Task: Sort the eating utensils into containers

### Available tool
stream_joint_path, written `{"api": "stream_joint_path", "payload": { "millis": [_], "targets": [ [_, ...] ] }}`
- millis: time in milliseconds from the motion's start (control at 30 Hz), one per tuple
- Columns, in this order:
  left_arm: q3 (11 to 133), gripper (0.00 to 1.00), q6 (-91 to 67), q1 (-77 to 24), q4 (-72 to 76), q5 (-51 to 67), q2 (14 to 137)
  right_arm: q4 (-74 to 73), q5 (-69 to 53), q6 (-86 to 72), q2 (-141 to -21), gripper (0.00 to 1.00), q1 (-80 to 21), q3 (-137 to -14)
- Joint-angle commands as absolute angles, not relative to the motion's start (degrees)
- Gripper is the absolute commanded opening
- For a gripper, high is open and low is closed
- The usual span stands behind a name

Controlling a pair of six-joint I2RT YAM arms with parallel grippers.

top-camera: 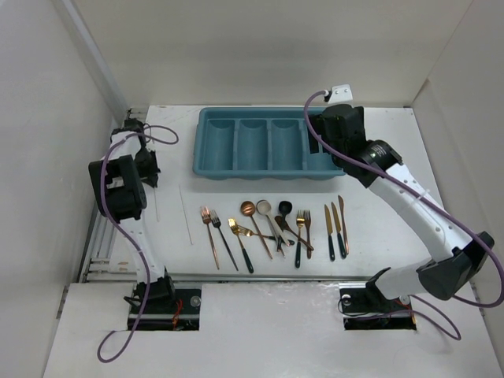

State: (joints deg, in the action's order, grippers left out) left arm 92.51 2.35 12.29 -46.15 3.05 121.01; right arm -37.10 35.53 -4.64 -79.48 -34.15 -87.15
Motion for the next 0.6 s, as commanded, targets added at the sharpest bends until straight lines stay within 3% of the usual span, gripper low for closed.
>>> {"api": "stream_joint_path", "payload": {
  "millis": [0, 133, 367, 567],
  "targets": [
    [102.18, 0.00, 0.00, 12.40, -46.57, 7.55, 119.11, -33.49, 35.33, -4.04, -77.87, 0.91, -33.40, -85.88],
    [120.28, 0.00, -2.19, 8.81, -47.81, 12.91, 116.73, -32.26, 33.22, -4.04, -78.39, 0.90, -33.40, -84.73],
    [116.81, 0.00, -4.13, -3.06, -33.68, 19.16, 111.97, -32.26, 32.43, -4.57, -78.93, 0.90, -33.40, -82.62],
    [117.33, 0.00, -9.05, -9.57, -25.42, 21.36, 119.78, -35.32, 32.43, -5.62, -78.93, 0.90, -32.88, -80.86]
  ]
}}
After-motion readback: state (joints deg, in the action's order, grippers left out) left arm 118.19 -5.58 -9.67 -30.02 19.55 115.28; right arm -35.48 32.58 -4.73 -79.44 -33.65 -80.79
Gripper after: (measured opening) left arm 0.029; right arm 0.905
